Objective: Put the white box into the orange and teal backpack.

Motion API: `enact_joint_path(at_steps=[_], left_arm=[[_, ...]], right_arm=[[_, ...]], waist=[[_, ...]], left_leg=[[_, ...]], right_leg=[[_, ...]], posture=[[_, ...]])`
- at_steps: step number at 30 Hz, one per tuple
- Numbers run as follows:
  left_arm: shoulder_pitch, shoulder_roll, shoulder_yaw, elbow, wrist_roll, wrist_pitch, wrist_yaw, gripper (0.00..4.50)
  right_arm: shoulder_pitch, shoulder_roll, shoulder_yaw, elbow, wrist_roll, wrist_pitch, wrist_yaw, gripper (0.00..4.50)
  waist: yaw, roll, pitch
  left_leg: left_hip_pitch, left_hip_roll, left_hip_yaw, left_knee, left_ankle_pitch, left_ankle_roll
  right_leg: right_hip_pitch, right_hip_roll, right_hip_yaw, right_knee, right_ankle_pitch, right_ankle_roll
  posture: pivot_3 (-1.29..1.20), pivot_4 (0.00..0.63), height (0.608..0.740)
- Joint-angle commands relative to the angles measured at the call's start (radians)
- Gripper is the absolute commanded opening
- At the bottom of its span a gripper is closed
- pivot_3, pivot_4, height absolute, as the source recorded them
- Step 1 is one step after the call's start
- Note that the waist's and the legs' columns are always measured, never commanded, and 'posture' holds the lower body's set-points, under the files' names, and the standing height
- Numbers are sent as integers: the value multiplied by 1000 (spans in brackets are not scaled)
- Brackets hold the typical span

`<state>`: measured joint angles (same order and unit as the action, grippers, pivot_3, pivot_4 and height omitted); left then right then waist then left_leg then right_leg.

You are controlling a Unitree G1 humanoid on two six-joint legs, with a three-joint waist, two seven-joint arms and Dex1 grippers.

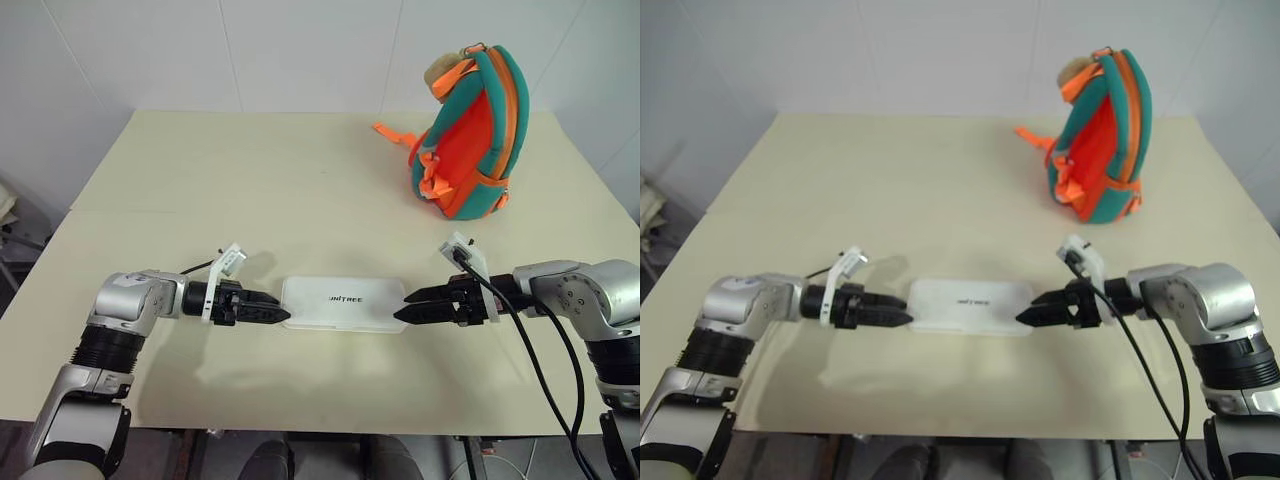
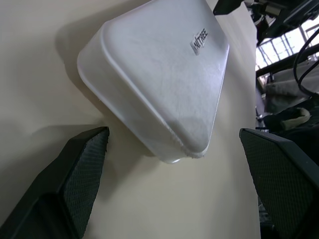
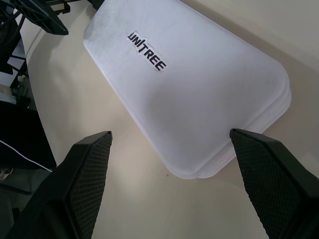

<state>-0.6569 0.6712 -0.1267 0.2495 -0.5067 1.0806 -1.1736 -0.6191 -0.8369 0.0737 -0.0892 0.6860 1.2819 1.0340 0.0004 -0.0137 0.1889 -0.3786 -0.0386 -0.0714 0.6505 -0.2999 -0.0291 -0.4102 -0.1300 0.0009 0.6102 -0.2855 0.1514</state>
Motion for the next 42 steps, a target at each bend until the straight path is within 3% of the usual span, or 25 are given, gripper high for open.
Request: enact_joint_path(at_steps=[1, 14, 34, 42], left_arm=[[-19, -16, -23, 52, -7, 33, -16, 4472], [-91, -50, -84, 131, -24, 111, -128, 4472], [-134, -154, -92, 208, 6, 80, -114, 4472], [-120, -127, -76, 213, 15, 65, -105, 4472]], right_arm=[[-17, 0, 7, -6, 7, -26, 16, 4500], [-18, 7, 10, -7, 12, -67, 34, 4500], [1, 39, -22, -54, 48, -56, 1, 4500], [-21, -47, -76, -27, 57, -40, 16, 4500]], waist=[[0, 0, 0], [-2, 0, 0], [0, 0, 0], [-1, 0, 0]], left_leg=[[0, 0, 0, 0, 0, 0], [0, 0, 1, -1, 0, 0], [0, -1, 1, 1, 0, 0], [0, -1, 1, 1, 0, 0]], right_leg=[[0, 0, 0, 0, 0, 0], [0, 0, 0, 0, 0, 0], [1, 0, 0, 1, 1, 1], [0, 0, 1, 1, 1, 1]], posture=[[0, 150, 740], [0, 150, 740], [0, 150, 740], [0, 150, 740]])
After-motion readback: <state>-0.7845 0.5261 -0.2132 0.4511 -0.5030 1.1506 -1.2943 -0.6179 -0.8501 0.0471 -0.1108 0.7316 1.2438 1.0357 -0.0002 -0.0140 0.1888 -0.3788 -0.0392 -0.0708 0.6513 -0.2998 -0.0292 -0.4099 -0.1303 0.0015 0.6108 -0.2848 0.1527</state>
